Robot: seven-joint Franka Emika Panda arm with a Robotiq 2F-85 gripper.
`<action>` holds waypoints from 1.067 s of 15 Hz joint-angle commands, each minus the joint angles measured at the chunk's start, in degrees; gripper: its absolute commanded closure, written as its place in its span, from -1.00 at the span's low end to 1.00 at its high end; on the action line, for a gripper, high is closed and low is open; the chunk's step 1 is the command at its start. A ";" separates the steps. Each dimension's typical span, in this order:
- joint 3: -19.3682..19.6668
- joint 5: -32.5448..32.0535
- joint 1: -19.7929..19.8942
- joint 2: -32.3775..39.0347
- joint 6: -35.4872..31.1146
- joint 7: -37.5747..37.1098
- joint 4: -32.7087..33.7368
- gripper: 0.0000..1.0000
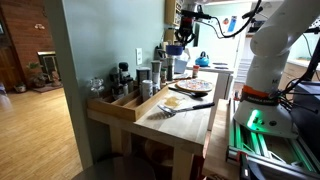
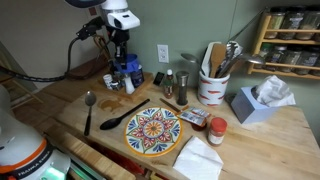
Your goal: Move the blue bowl from the left to the right
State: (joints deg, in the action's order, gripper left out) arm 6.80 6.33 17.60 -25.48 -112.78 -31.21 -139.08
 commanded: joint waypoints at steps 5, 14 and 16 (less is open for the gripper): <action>1.34 -0.07 1.34 0.94 0.98 -0.54 1.82 0.90; 4.96 0.53 3.51 18.94 -4.57 -14.29 21.75 0.98; 7.60 -0.19 4.30 24.30 -3.76 -17.18 28.33 0.98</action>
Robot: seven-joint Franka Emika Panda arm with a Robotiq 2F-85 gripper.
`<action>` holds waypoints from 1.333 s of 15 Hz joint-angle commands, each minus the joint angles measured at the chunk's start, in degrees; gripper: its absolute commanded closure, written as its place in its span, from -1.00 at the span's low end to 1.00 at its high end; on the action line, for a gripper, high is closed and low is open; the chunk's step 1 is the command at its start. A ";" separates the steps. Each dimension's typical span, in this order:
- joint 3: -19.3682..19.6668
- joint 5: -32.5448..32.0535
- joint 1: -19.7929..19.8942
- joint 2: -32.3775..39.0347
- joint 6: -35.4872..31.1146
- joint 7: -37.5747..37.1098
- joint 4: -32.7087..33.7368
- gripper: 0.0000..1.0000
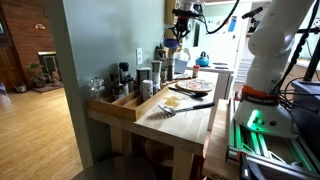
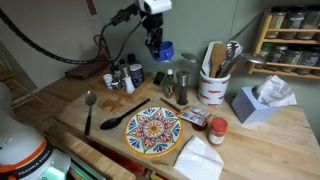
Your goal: Move the blue bowl from the left to the right
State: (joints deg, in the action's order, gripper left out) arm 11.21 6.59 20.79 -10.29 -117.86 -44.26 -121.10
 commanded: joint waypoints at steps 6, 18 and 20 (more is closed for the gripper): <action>10.16 -0.69 2.79 21.26 9.21 -8.28 22.30 0.98; 11.52 10.07 9.34 41.56 13.95 -7.45 31.92 0.98; 11.05 12.26 10.52 44.48 13.12 -7.41 33.78 0.98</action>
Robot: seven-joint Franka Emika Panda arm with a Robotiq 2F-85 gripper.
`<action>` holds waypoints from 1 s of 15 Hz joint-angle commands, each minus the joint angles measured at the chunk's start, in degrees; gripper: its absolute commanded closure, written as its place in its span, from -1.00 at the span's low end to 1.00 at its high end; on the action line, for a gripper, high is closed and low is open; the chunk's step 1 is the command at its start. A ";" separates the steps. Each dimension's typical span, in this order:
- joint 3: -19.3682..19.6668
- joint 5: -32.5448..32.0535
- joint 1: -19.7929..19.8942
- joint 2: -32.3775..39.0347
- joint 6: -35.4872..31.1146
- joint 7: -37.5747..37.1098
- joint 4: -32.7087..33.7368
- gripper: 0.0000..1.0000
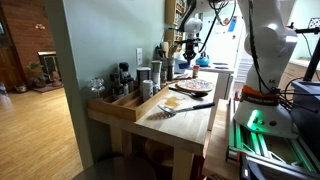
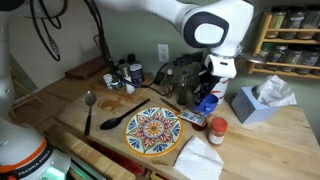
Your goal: Move the blue bowl from the left to the right
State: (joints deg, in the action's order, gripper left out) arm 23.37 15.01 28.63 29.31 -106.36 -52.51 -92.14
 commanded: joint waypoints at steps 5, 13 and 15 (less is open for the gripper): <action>-3.10 10.27 6.08 10.42 -0.67 1.22 10.79 0.98; -4.43 9.12 7.86 17.62 -5.60 0.85 18.18 0.98; -4.63 9.04 8.26 18.77 -5.86 0.62 19.24 0.98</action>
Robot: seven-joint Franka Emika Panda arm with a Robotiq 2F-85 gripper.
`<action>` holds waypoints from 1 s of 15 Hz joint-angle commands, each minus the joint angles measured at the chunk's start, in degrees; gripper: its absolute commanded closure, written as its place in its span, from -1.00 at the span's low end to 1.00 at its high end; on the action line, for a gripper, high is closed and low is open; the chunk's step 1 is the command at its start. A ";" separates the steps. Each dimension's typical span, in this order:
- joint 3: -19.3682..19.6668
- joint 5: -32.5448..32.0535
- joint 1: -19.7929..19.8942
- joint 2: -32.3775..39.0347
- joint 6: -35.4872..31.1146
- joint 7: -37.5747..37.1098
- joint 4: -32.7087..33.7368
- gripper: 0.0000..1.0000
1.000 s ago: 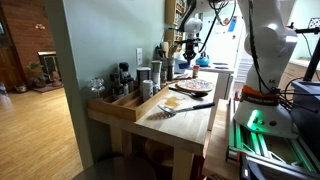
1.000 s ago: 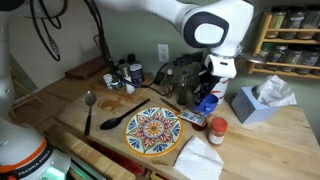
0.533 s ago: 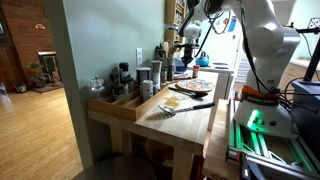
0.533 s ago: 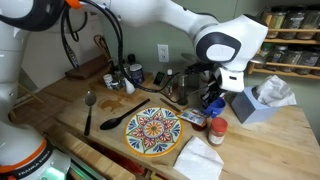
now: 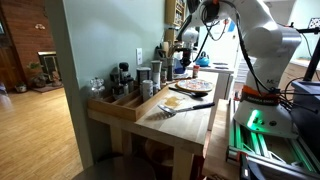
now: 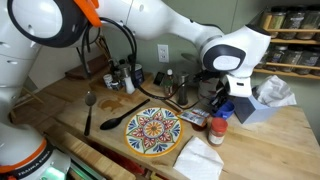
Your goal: Move the blue bowl from the left to the right
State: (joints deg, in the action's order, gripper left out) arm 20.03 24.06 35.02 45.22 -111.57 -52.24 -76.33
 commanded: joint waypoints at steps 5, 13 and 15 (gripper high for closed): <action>-2.55 0.22 3.67 3.87 2.13 0.39 6.09 0.39; -0.89 -7.78 2.72 -3.82 16.97 12.69 4.21 -0.80; -0.84 -10.29 1.72 -8.17 20.00 17.99 1.45 -0.99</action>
State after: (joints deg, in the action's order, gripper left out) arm 19.15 17.14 37.73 43.39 -95.73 -41.19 -70.19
